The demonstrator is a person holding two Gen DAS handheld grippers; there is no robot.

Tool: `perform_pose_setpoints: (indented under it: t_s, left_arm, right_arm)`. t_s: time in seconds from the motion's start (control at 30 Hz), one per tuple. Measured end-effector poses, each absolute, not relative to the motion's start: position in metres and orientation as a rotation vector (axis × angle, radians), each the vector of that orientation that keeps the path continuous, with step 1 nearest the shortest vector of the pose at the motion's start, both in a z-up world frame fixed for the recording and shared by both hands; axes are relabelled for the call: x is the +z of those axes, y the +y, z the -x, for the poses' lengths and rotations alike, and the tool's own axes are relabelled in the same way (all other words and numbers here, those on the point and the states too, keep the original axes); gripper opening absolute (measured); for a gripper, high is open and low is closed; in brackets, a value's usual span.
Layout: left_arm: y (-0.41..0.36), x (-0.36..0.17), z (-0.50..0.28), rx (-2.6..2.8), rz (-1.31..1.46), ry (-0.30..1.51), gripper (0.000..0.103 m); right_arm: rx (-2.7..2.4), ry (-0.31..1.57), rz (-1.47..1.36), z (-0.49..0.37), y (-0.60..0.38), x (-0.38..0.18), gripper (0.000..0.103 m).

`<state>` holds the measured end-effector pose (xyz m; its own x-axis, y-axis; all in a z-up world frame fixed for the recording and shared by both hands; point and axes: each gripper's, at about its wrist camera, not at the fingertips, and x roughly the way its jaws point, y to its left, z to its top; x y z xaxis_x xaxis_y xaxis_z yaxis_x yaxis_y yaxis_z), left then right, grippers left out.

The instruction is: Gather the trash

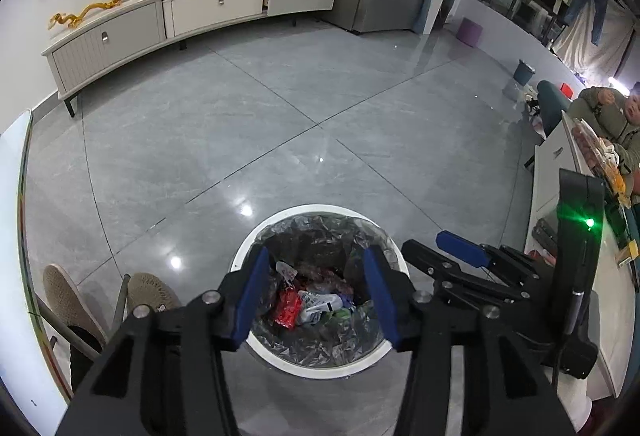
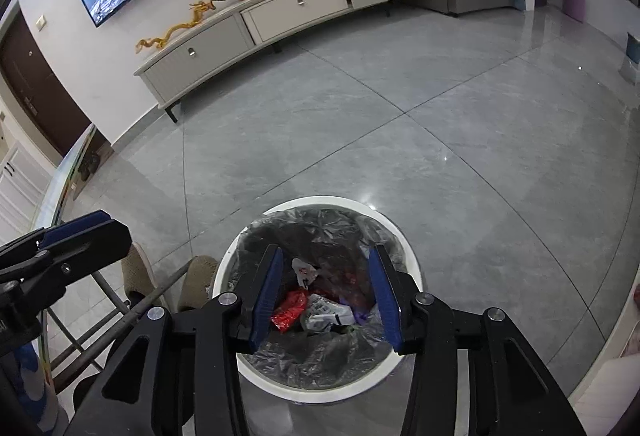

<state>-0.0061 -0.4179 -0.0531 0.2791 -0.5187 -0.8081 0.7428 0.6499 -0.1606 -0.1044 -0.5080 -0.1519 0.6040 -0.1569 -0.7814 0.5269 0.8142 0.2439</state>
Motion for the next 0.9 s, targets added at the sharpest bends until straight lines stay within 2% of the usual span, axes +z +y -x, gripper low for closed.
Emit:
perform_pose_setpoints:
  t_s: [0.23, 0.27, 0.3, 0.33, 0.7, 0.9]
  left_arm:
    - [-0.406, -0.034, 0.016, -0.808, -0.269, 0.889, 0.049]
    - [-0.404, -0.032, 0.017, -0.8, -0.271, 0.882, 0.051]
    - [-0.4, -0.029, 0.02, -0.788, -0.274, 0.872, 0.058]
    - [-0.394, -0.025, 0.023, -0.775, -0.273, 0.859, 0.062]
    - [-0.31, 0.016, 0.036, -0.596, -0.243, 0.712, 0.076]
    - [-0.252, 0.036, 0.042, -0.487, -0.217, 0.64, 0.076]
  right_arm:
    - [-0.43, 0.82, -0.463, 0.109, -0.502, -0.138, 0.052]
    - [-0.433, 0.815, -0.449, 0.11, -0.499, -0.133, 0.053]
    - [-0.434, 0.812, -0.44, 0.11, -0.497, -0.131, 0.054]
    - [-0.437, 0.804, -0.427, 0.111, -0.493, -0.126, 0.057]
    - [-0.43, 0.713, -0.335, 0.114, -0.437, -0.074, 0.079]
    - [-0.365, 0.66, -0.253, 0.107, -0.384, -0.04, 0.089]
